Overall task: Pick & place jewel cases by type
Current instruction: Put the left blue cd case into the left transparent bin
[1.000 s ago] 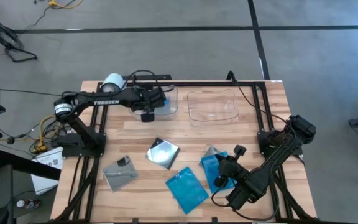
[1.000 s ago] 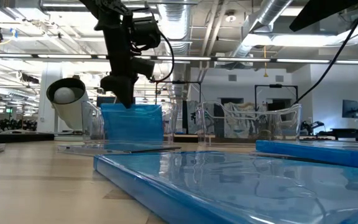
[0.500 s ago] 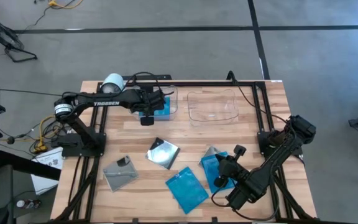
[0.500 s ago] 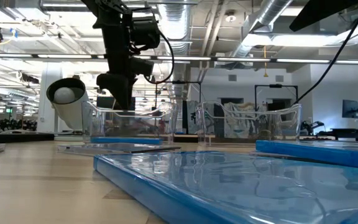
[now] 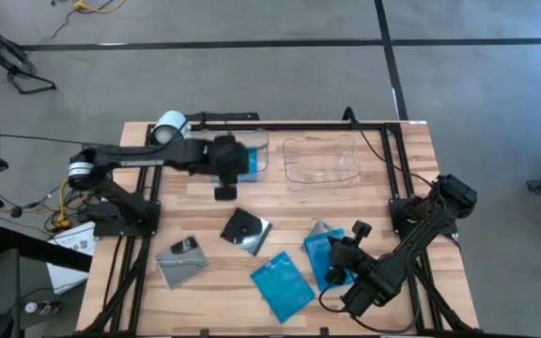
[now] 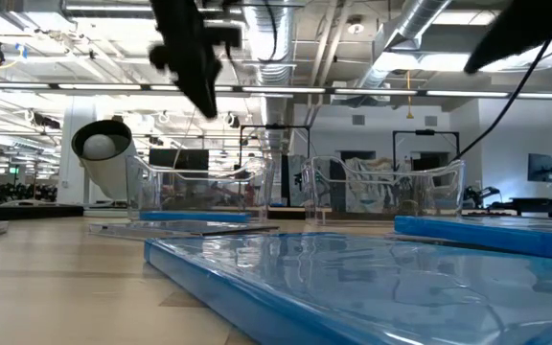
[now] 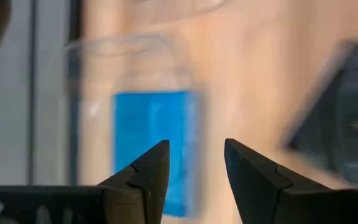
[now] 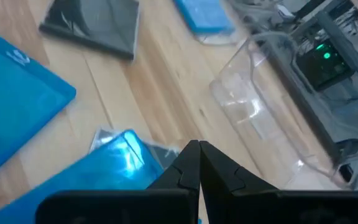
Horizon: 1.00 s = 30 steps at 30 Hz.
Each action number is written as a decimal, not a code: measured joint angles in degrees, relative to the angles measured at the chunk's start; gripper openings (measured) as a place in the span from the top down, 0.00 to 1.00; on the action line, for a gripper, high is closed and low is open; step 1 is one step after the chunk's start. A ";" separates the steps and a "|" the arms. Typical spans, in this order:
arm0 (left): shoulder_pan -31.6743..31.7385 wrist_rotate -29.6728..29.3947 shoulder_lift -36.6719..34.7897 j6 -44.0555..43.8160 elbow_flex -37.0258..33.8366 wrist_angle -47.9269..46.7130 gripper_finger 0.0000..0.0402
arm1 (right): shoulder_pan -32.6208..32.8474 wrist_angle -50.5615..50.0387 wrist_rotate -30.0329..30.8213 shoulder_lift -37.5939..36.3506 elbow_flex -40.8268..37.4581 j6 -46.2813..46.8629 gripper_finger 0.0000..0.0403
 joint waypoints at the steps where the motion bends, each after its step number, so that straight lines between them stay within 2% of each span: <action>1: -2.46 0.25 -1.11 -1.37 0.00 -0.30 0.63 | 0.04 0.67 -0.62 0.00 -0.76 0.00 1.00; 4: -10.69 0.81 -3.79 -6.93 -0.38 -0.23 0.63 | 0.06 2.91 -2.23 0.00 -2.59 -0.65 1.00; 7: -20.10 -0.96 -5.83 -12.59 -2.52 1.27 0.63 | -0.20 8.95 -2.37 0.02 -4.56 -5.60 1.00; 11: -32.50 -9.39 -6.07 -22.63 -5.58 1.71 0.63 | -1.52 18.19 -2.33 0.02 -5.73 -15.40 1.00; 17: -47.48 -19.76 -5.96 -43.52 -11.27 1.86 0.63 | -3.90 35.54 -2.48 0.02 -7.29 -33.17 1.00; 22: -55.94 -28.21 -5.96 -56.38 -17.15 5.91 0.63 | -6.17 45.62 -8.12 0.00 -9.09 -42.45 1.00; 25: -57.44 -29.50 -5.53 -54.72 -21.97 18.67 0.63 | -7.55 47.97 -13.34 0.00 -9.19 -44.35 1.00; 30: -56.03 -27.36 -0.19 -40.45 -27.31 42.54 0.63 | -8.38 53.14 -18.66 0.00 -9.21 -48.11 1.00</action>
